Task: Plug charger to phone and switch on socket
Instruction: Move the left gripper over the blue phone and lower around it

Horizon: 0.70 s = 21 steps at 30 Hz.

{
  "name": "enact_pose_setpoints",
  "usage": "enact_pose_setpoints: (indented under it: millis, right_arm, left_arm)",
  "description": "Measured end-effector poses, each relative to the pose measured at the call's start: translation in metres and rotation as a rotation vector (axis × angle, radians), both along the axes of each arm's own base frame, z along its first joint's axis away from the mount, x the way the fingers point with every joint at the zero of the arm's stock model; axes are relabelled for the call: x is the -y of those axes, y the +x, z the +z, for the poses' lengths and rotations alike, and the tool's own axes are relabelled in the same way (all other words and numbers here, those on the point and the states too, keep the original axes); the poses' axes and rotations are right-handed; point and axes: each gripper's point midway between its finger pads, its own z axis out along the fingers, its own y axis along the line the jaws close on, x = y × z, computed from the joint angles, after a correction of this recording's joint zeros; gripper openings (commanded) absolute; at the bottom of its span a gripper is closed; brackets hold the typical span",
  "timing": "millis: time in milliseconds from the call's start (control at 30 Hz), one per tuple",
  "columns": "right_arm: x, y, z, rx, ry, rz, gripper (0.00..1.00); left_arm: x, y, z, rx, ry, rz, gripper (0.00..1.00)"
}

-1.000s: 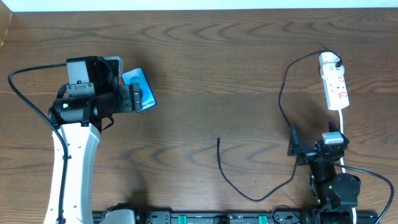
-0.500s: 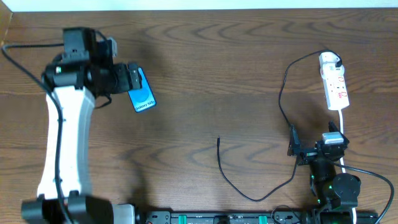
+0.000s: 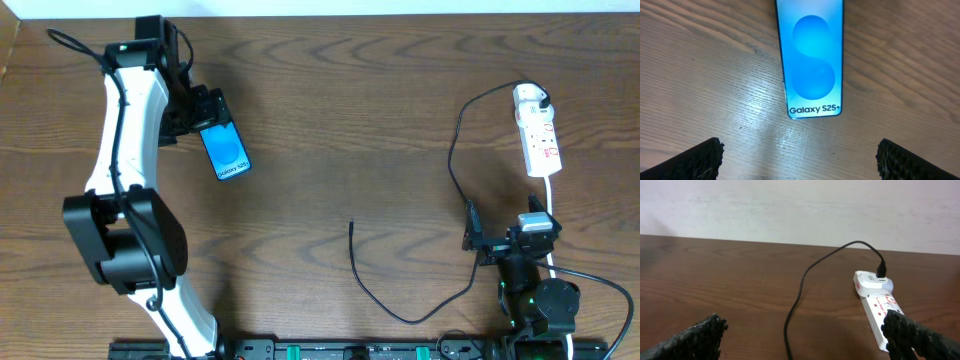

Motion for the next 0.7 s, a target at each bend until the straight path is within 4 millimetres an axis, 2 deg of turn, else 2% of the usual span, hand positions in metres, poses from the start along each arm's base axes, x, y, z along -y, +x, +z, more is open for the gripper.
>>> enact_pose_setpoints:
  millis: [100,700]
  right_arm:
    - [0.0000,0.0000,0.0000,0.000,0.000,0.000,0.99]
    - [0.0000,0.0000,0.0000,0.000,0.000,0.000,0.99]
  left_arm:
    - [0.0003,0.0001,-0.0074,-0.020,-0.004,0.006,0.98]
    - [-0.0005,0.0051,-0.0097,-0.012,-0.015,0.120,0.98]
